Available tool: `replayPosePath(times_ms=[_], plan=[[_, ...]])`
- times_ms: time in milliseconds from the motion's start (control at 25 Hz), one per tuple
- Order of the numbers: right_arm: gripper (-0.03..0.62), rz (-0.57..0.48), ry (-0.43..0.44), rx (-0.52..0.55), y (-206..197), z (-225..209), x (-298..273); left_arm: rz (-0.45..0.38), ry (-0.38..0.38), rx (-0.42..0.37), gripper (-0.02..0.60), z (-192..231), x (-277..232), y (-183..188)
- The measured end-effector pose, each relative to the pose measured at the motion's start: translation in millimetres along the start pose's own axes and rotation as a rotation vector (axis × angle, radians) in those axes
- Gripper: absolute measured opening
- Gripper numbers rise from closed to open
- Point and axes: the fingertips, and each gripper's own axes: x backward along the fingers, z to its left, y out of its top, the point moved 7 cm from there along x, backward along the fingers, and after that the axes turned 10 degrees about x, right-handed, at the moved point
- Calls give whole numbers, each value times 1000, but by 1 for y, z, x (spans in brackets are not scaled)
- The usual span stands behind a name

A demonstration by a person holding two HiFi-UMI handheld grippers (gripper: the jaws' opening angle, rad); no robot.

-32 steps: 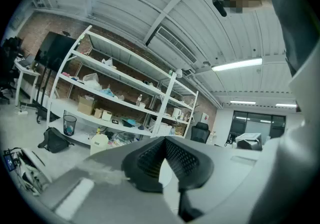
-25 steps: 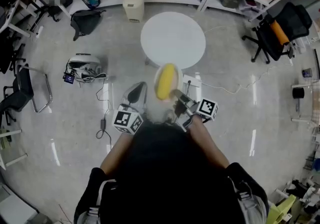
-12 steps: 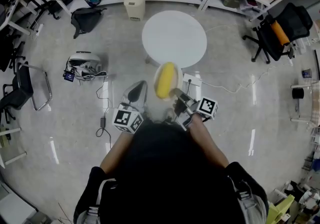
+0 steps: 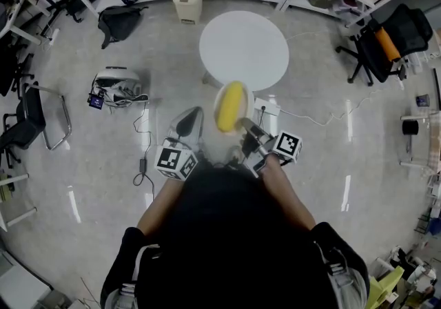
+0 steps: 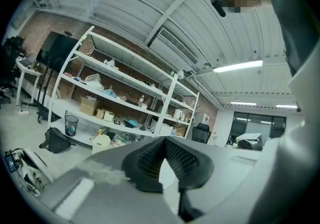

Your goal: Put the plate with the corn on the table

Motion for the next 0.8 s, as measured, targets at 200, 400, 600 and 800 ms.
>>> replayPosePath(times_ms=[200, 400, 600, 800], plan=[[32, -16, -4, -2, -6, 6, -11, 5, -10, -6, 3, 14, 2, 9], [32, -39, -11, -8, -18, 12, -21, 11, -29, -9, 3, 29, 8, 17], [32, -63, -5, -17, -23, 16, -32, 5, -42, -16, 3, 44, 8, 26], [32, -66, -10, -23, -25, 18, -37, -5, -34, -7, 3, 50, 7, 33]])
